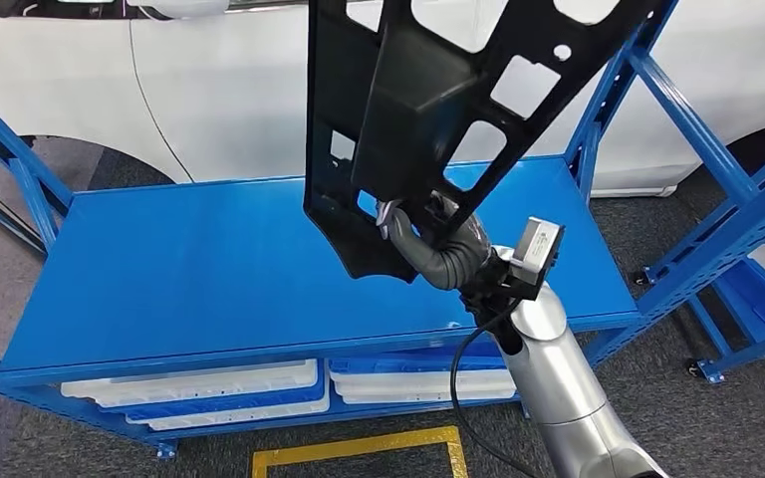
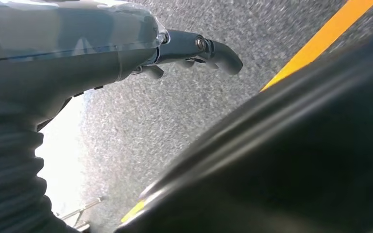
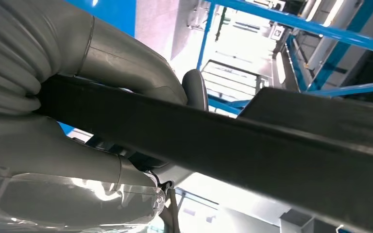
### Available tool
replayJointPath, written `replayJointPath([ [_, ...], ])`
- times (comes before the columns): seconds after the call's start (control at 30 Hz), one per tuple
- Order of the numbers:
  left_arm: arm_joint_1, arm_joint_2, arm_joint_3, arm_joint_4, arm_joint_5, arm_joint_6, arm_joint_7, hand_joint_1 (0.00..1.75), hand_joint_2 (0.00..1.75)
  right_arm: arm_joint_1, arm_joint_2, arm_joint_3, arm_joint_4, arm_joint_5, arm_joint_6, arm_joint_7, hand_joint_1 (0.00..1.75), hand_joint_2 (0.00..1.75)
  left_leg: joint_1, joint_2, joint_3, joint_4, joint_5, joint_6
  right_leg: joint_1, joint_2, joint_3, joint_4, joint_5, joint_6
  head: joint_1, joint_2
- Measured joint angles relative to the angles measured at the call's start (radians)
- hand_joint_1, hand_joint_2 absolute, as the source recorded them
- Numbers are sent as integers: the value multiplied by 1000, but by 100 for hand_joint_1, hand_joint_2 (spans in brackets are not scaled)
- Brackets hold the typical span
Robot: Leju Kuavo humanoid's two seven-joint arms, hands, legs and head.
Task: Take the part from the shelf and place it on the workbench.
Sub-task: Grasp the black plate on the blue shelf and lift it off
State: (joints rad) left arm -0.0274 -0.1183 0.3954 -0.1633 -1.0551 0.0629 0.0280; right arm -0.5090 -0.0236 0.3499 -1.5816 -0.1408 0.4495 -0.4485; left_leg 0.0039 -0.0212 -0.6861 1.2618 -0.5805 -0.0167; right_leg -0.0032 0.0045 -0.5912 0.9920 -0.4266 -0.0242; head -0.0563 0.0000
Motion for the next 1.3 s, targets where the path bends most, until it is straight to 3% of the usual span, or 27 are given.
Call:
replayJointPath([
  [0.03,-4,0,0,0,1,0,0,0,175,5,0,0,-5,-4,2,2,175,175,0,0,-21,38,-6,-2,0,-1,0,1,-1,0,0,0],
  [0.07,-7,0,0,0,3,1,0,0,175,11,0,0,-11,-15,8,4,175,175,0,0,-23,37,9,-3,0,-1,1,3,-2,0,0,0],
  [0.13,-9,0,0,0,10,3,-1,0,175,22,0,-2,-29,-58,30,14,175,175,1,2,27,-76,82,-1,0,0,5,7,-7,3,0,0],
  [0.2,-8,0,0,0,18,3,-3,0,175,35,-2,-4,-62,-115,57,27,175,175,0,7,88,-202,131,8,3,1,7,13,-13,10,0,0],
  [0.23,-8,0,0,0,22,3,-5,0,175,44,-5,-4,-83,-139,70,34,175,175,-1,8,103,-234,138,13,5,1,5,15,-15,14,0,0],
  [0.37,-8,-2,0,0,33,6,-16,0,175,93,-19,2,-178,-197,124,54,175,175,-1,3,105,-250,140,35,6,-1,-2,31,-27,34,0,0],
  [0.43,-8,-3,0,0,36,7,-20,0,175,119,-30,18,-228,-211,152,60,175,175,1,4,106,-254,142,43,2,-1,-38,114,-79,46,0,0],
  [0.5,-8,-3,1,0,36,7,-23,0,175,147,-43,40,-266,-216,173,64,175,175,0,4,106,-254,141,47,-2,-2,-103,251,-143,53,0,0],
  [0.53,-7,-3,1,0,36,7,-25,0,175,162,-50,52,-280,-216,178,66,175,175,0,4,106,-254,141,47,-3,-2,-127,301,-158,55,0,0],
  [0.57,-7,-3,0,0,36,6,-26,0,175,173,-55,62,-291,-215,179,69,175,175,0,3,107,-254,141,47,-4,-2,-135,314,-152,55,0,0],
  [0.6,-7,-3,0,0,36,6,-28,0,175,181,-60,70,-302,-215,177,74,175,175,0,2,108,-254,140,46,-4,-2,-123,289,-130,54,0,0],
  [0.67,-7,-3,0,0,36,6,-29,0,175,187,-63,82,-322,-215,170,85,175,175,0,1,111,-253,139,44,-4,-1,-52,145,-64,47,0,0],
  [0.73,-7,-3,1,0,36,6,-30,0,175,187,-63,90,-338,-216,163,94,175,175,-3,-1,113,-252,137,37,1,1,3,35,-28,37,0,0],
  [0.83,-7,-2,0,0,36,6,-30,0,175,188,-64,101,-352,-216,160,101,175,175,-5,-3,114,-254,136,21,4,1,10,16,-22,22,0,0],
  [0.9,-7,-1,0,0,36,6,-31,0,175,189,-64,106,-359,-216,160,102,175,175,-5,-1,103,-227,115,11,-1,-1,14,8,-17,10,0,0],
  [1.0,-11,-1,0,0,32,2,-33,0,175,190,-64,110,-367,-216,159,109,175,175,-4,1,21,-46,18,1,-2,-5,15,4,-15,1,0,0],
  [1.03,-13,0,0,0,30,1,-33,0,175,191,-64,112,-367,-216,159,112,175,175,-3,1,-7,14,-3,-1,-1,-5,14,5,-15,0,0,0],
  [1.07,-15,0,0,0,27,-1,-33,0,175,194,-64,113,-367,-216,159,114,175,175,-3,1,-20,43,-6,-2,0,-5,14,5,-16,0,0,0],
  [1.1,-15,0,0,0,24,-2,-32,0,175,196,-64,113,-367,-216,160,115,175,175,-3,1,-14,31,11,-1,1,-4,15,6,-16,0,0,0],
  [1.13,-15,0,0,0,22,-2,-31,0,175,198,-64,113,-367,-215,160,116,175,175,-3,1,11,-19,43,0,1,-3,17,7,-17,0,0,0],
  [1.2,-12,0,0,0,19,-2,-30,0,175,199,-64,113,-370,-210,160,116,175,175,-4,3,86,-168,107,7,3,-1,19,12,-21,4,0,0],
  [1.23,-11,0,0,0,20,-2,-31,0,175,200,-64,113,-372,-207,159,116,175,175,-4,4,110,-219,123,12,5,0,17,14,-22,8,0,0],
  [1.3,-9,0,0,0,22,-5,-35,0,175,204,-64,113,-375,-203,157,116,175,175,-6,3,122,-249,126,21,9,2,13,17,-23,17,0,0],
])
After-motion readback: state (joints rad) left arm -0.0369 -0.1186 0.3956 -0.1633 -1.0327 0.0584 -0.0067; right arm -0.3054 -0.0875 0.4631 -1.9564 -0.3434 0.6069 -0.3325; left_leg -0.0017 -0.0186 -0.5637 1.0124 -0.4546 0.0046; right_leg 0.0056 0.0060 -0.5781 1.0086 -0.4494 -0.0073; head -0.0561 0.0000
